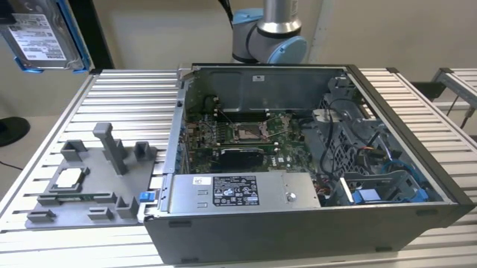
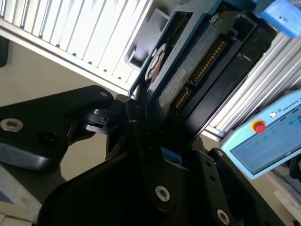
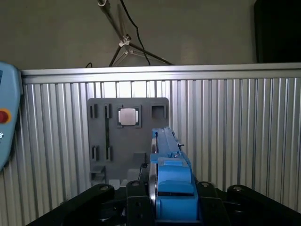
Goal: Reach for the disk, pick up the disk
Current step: 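Pick up the disk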
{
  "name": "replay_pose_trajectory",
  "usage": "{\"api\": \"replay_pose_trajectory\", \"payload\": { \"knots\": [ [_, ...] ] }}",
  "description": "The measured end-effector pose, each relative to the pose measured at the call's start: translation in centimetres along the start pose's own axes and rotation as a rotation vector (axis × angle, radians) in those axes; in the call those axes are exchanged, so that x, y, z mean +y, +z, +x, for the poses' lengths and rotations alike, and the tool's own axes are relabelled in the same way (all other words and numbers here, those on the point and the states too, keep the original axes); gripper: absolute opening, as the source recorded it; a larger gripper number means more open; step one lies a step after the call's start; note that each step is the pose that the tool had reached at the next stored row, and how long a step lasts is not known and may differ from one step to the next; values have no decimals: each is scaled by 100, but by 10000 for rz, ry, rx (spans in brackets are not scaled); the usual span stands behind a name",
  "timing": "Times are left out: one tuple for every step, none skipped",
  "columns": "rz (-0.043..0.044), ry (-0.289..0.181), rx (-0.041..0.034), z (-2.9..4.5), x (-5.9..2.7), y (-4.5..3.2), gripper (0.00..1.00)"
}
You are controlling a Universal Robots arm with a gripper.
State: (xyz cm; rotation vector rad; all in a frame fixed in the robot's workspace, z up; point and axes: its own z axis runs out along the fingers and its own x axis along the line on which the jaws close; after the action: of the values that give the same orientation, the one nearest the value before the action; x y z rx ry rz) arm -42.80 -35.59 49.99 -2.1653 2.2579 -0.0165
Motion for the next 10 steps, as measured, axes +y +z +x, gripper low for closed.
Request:
{"api": "replay_pose_trajectory", "payload": {
  "knots": [
    [-1,0,1,-1,-36,0,0],
    [-1,0,1,-3,-74,1,0],
    [-1,1,1,-5,-109,1,0],
    [0,1,0,-6,-143,2,0],
    [-1,1,0,-8,-175,3,0],
    [-1,0,1,-9,-210,3,0],
    [-1,1,1,-11,-246,4,0],
    [0,1,0,-12,-283,4,0],
    [0,0,0,-14,-320,5,0],
    [-1,0,0,-15,-360,6,0]
  ]
}}
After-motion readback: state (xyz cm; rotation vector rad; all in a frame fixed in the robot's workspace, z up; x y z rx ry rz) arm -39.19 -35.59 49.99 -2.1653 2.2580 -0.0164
